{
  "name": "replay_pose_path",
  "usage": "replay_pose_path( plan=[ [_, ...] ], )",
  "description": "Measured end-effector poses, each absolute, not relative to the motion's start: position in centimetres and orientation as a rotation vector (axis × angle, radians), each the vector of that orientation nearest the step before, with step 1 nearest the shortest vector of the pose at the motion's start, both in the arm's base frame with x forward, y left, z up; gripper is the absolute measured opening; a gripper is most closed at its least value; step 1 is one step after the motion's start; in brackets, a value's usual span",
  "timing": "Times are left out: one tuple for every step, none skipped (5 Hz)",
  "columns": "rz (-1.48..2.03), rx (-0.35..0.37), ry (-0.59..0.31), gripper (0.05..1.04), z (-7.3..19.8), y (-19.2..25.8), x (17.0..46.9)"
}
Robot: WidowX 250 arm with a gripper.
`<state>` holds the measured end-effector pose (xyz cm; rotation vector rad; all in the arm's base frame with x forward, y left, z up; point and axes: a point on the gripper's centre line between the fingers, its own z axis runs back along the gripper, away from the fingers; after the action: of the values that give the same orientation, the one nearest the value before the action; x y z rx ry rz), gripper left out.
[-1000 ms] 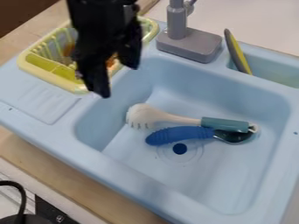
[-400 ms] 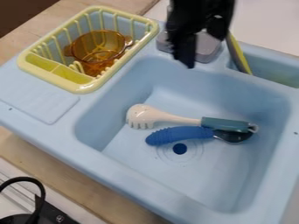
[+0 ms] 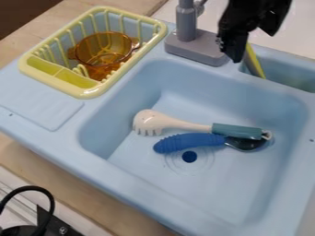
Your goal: Put the yellow spatula in the left side of the sink
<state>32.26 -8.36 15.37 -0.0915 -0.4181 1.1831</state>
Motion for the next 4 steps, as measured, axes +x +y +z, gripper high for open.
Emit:
replay_pose_path(
  plan=[
    [1.179,-0.029,-0.434,0.989,14.6,-9.0,33.2],
    [1.221,0.006,-0.437,0.989,14.0,-9.6,34.2],
    [1.262,0.054,-0.462,0.989,13.7,-9.1,34.3],
    [1.26,0.119,-0.492,0.989,12.9,-9.1,34.7]
  ],
)
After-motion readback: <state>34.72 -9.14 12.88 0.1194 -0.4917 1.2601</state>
